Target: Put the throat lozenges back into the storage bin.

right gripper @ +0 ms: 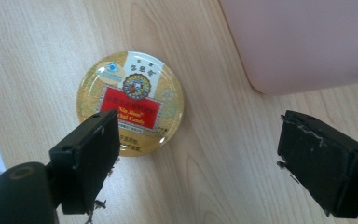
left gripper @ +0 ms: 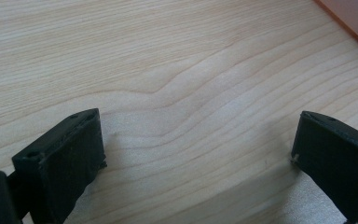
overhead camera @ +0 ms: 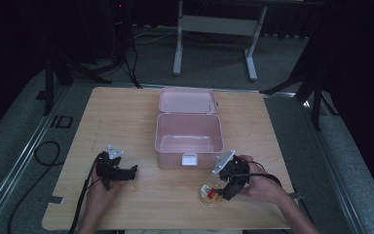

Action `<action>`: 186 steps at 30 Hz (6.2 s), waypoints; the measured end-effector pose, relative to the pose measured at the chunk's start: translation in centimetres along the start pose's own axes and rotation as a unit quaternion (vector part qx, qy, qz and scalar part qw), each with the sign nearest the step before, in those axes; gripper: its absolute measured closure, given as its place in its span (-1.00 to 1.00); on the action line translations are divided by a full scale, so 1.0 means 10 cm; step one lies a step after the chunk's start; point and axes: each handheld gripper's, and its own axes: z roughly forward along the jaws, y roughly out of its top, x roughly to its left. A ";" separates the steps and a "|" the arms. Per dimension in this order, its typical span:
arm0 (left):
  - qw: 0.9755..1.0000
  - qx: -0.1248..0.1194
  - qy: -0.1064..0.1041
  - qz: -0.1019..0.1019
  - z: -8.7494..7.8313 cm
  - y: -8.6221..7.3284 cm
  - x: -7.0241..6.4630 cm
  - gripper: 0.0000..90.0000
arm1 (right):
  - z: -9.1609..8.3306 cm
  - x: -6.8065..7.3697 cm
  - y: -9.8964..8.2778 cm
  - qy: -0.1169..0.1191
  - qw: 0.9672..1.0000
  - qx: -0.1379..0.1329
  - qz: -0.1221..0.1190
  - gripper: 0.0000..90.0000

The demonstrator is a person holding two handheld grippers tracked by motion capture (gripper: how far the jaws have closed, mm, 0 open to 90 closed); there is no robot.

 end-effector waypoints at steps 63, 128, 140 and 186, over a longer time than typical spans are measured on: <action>1.000 0.000 0.001 0.000 0.00 0.00 0.00 -0.94 | 0.42 0.25 0.29 0.063 0.990 0.099 -0.079 -0.71; 1.000 0.000 0.001 -0.001 0.00 0.00 0.00 -0.94 | 0.06 0.05 0.29 0.046 0.989 0.120 -0.071 -0.56; 1.000 -0.001 0.001 -0.001 0.00 0.00 0.00 -0.94 | -0.10 -0.05 0.25 0.041 0.990 0.117 -0.062 -0.56; 1.000 -0.002 0.001 -0.002 0.00 0.00 0.00 -0.94 | -0.77 -0.41 0.33 -0.004 0.994 0.097 -0.042 -0.56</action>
